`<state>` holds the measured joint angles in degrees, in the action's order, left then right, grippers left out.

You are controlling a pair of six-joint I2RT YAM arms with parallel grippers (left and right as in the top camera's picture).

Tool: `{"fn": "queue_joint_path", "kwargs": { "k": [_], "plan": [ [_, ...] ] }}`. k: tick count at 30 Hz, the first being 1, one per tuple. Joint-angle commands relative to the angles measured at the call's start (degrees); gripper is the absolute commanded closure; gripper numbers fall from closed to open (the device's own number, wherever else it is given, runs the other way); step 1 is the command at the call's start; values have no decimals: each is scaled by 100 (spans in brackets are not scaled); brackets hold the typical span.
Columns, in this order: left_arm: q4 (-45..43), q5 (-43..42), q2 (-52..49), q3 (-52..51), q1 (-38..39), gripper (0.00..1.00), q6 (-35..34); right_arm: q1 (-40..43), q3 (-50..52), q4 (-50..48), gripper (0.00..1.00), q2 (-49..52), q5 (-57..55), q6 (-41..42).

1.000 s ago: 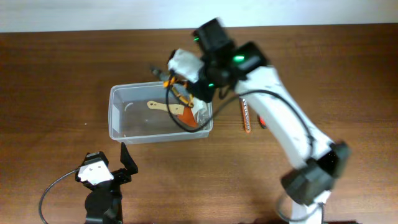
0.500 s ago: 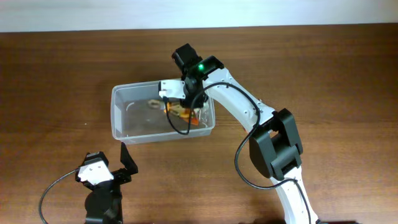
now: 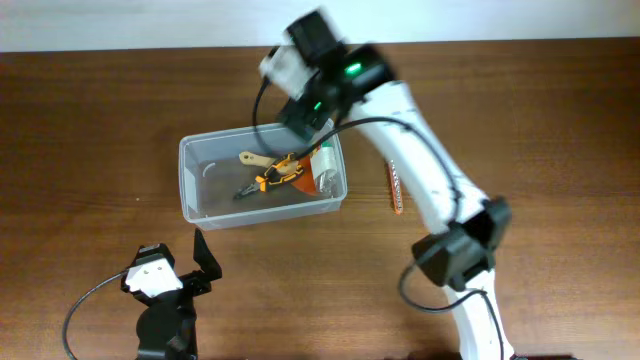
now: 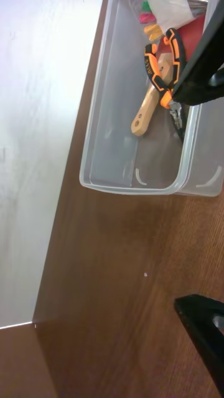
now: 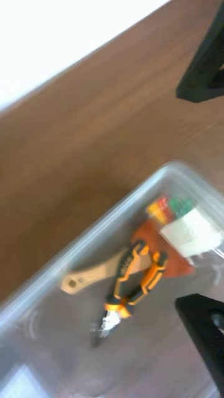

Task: Pack container
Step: 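Lower the needle-nose pliers into the container and release, then grasp the red-handled pliers with the right gripper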

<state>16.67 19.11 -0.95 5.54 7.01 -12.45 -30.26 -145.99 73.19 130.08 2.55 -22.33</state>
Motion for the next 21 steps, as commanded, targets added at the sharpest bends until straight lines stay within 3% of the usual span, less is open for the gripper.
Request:
{"fn": "queue_joint_path", "kwargs": {
  "k": [1, 7, 9, 13, 18, 21],
  "plan": [
    [4, 20, 26, -22, 24, 1, 50, 695, -743, 426, 2, -374, -157, 1196],
    [4, 22, 26, -22, 24, 1, 50, 2114, -522, 1239, 1, -227, -155, 3091],
    [4, 22, 26, -22, 24, 1, 50, 2446, -170, 1427, 5, -133, -149, 3252],
    [4, 22, 26, -22, 24, 1, 50, 2859, 999, 1414, 6, -28, -131, 3150],
    [4, 20, 26, -22, 24, 1, 50, 2986, 2546, 953, 17, -15, -46, 2262],
    [4, 22, 26, -22, 24, 1, 50, 2975, 3182, 721, 18, -15, -48, 1895]
  ]
}}
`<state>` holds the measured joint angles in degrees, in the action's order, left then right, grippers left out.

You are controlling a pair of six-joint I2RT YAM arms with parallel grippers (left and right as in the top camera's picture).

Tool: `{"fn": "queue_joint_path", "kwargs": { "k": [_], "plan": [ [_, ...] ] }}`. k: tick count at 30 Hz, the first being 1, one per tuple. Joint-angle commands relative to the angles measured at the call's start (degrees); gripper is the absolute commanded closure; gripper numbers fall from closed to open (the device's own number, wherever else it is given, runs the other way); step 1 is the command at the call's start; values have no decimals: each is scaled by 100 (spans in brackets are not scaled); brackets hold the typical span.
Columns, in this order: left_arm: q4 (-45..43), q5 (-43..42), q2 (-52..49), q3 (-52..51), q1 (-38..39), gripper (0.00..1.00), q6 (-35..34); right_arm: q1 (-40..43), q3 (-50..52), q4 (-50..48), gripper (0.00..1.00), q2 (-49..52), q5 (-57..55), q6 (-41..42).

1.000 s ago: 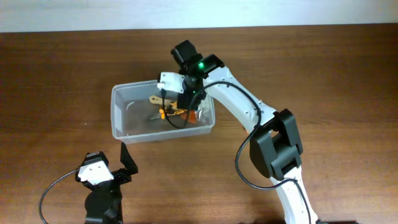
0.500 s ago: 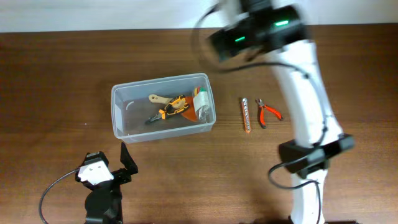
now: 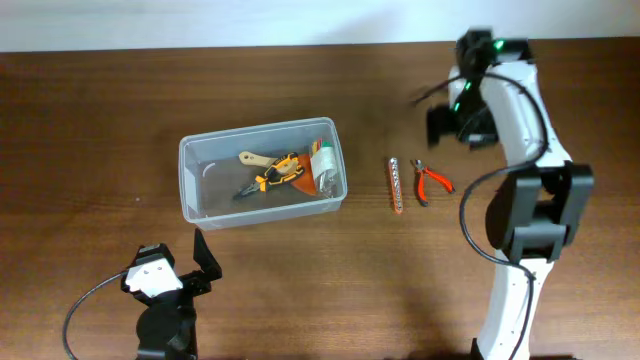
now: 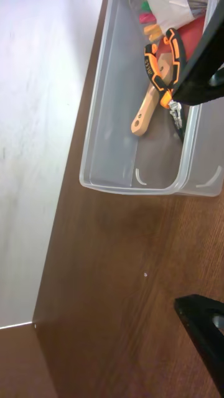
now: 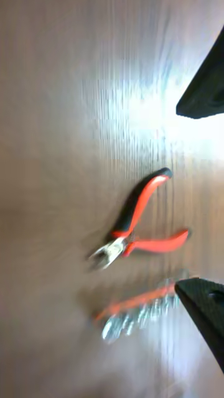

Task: Pack container
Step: 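Grasp the red-handled pliers with the right gripper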

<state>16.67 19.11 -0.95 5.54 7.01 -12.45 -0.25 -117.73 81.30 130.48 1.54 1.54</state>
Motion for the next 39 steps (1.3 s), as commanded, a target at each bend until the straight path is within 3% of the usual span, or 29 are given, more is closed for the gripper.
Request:
{"fn": "queue_joint_path", "kwargs": {
  "k": [1, 16, 18, 22, 27, 31, 33, 39],
  "plan": [
    [4, 20, 26, -22, 24, 1, 50, -22, 531, -173, 19, -55, 55, -557],
    [4, 22, 26, -22, 24, 1, 50, -22, 1679, -953, 23, -55, 271, -1346],
    [4, 20, 26, -22, 24, 1, 50, -22, 1718, -1071, 30, -55, 275, -1355],
    [4, 22, 26, -22, 24, 1, 50, -22, 1722, -1169, 61, -55, 278, -1316],
    [4, 20, 26, -22, 24, 1, 50, -22, 1725, -1163, 65, -55, 278, -1261],
    [4, 20, 26, -22, 24, 1, 50, -22, 1725, -1154, 81, -55, 278, -1156],
    [4, 20, 26, -22, 24, 1, 50, -22, 1725, -1152, 96, -55, 273, -1067],
    [4, 20, 26, -22, 24, 1, 50, -35, 1460, -999, 96, -181, 293, -699]
  ]
}}
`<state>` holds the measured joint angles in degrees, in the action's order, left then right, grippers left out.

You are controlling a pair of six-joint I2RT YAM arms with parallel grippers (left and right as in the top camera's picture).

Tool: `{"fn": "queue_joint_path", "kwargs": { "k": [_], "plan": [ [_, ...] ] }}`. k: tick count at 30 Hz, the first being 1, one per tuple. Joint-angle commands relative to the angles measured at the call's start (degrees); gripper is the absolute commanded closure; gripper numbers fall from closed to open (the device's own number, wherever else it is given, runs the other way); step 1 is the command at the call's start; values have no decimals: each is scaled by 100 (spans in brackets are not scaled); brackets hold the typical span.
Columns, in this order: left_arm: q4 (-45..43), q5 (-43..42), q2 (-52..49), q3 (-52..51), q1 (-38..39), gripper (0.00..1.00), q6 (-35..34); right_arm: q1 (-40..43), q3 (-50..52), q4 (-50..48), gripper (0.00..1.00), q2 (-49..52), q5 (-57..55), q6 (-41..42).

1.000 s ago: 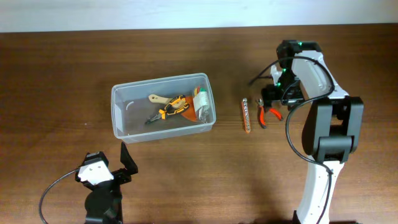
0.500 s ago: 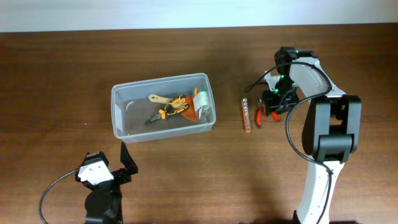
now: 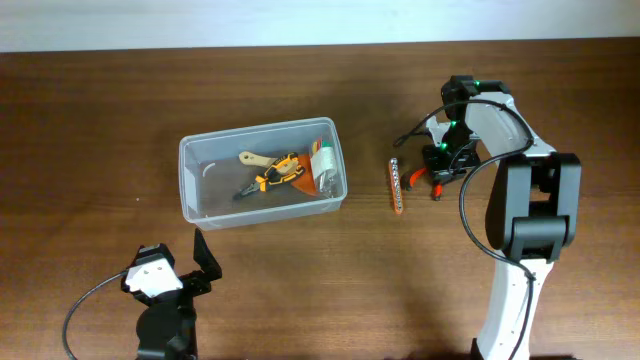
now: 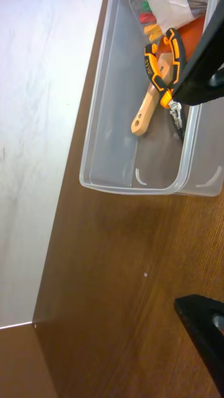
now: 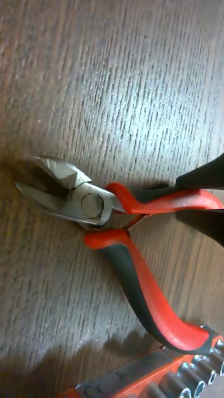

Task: Pack container
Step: 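Grasp the red-handled pliers with the right gripper, then drop the red pliers into the container's left side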

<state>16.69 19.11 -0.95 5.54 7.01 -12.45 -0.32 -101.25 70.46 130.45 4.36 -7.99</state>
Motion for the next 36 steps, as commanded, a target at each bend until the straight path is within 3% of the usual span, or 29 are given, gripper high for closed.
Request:
{"fn": "queue_joint_path", "kwargs": {
  "k": [1, 9, 16, 22, 26, 28, 36],
  "plan": [
    [2, 20, 26, -22, 24, 1, 50, -44, -297, 157, 96, -243, 35, 267],
    [2, 20, 26, -22, 24, 1, 50, -798, -2151, 931, 96, -1290, 619, 267],
    [2, 20, 26, -22, 24, 1, 50, -2391, -2870, 299, 96, -1676, 597, -544],
    [2, 22, 26, -22, 24, 1, 50, -3501, -2487, -452, 96, -1189, 597, -2332],
    [2, 22, 26, -22, 24, 1, 50, -3884, -2389, -667, 96, -551, 597, -3978],
    [2, 22, 26, -22, 24, 1, 50, -3989, -2389, -776, 96, -291, 599, -4428],
    [2, 20, 26, -22, 24, 1, 50, -4321, -2389, -1364, 96, 505, 599, -4725]
  ]
}}
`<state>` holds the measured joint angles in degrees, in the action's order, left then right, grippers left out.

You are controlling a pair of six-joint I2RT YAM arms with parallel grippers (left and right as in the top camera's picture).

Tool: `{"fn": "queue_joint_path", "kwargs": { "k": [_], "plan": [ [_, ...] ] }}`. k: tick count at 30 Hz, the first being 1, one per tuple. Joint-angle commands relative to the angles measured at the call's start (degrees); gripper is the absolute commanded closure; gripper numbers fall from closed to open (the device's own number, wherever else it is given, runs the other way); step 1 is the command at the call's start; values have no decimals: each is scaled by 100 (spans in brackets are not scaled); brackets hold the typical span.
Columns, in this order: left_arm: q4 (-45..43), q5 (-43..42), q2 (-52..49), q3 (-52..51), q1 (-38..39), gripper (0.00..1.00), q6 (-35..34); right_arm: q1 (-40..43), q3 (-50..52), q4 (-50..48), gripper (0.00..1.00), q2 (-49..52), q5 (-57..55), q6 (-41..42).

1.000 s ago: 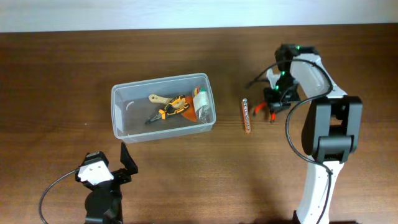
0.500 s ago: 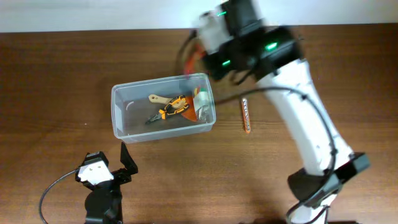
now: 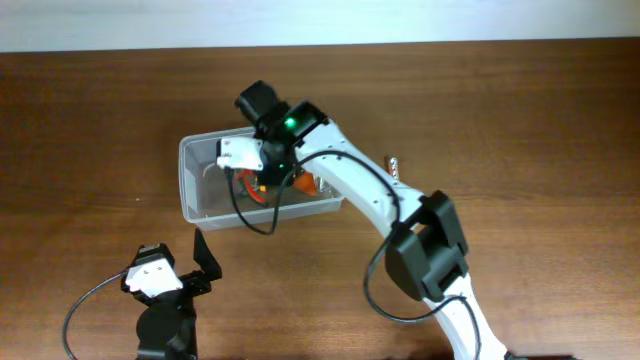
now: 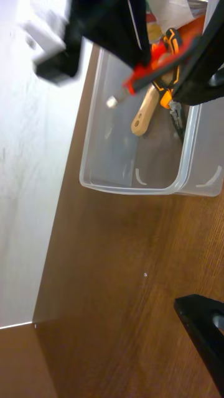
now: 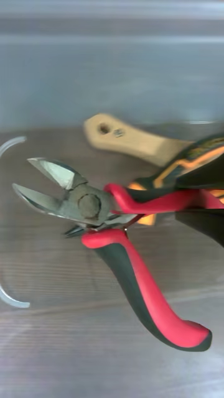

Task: Pack container
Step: 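Drop the red pliers into the container's left side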

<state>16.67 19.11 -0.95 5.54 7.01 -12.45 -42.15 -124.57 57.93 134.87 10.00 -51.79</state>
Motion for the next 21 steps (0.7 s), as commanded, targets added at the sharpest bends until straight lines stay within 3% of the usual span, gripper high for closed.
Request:
{"fn": "queue_joint_path", "kwargs": {
  "k": [1, 2, 5, 9, 10, 11, 16, 21],
  "plan": [
    [4, 22, 26, -22, 24, 1, 50, -168, -57, -177, 96, 125, 37, -345],
    [4, 22, 26, -22, 24, 1, 50, -195, -57, -249, 96, 173, 37, -345],
    [4, 22, 26, -22, 24, 1, 50, -249, -57, -494, 67, 249, 33, -225],
    [4, 20, 26, -22, 24, 1, 50, -245, -103, -933, 41, 210, -157, 632],
    [4, 22, 26, -22, 24, 1, 50, -236, -162, -931, 12, 181, -420, 885],
    [4, 20, 26, -22, 24, 1, 50, -234, -240, -901, 2, 138, -822, 1191],
    [4, 22, 26, -22, 24, 1, 50, -33, -905, -195, 1, -315, -3077, 2806],
    [4, 22, 26, -22, 24, 1, 50, 750, -1665, 1040, 1, -903, -3056, 4907]
  ]
}}
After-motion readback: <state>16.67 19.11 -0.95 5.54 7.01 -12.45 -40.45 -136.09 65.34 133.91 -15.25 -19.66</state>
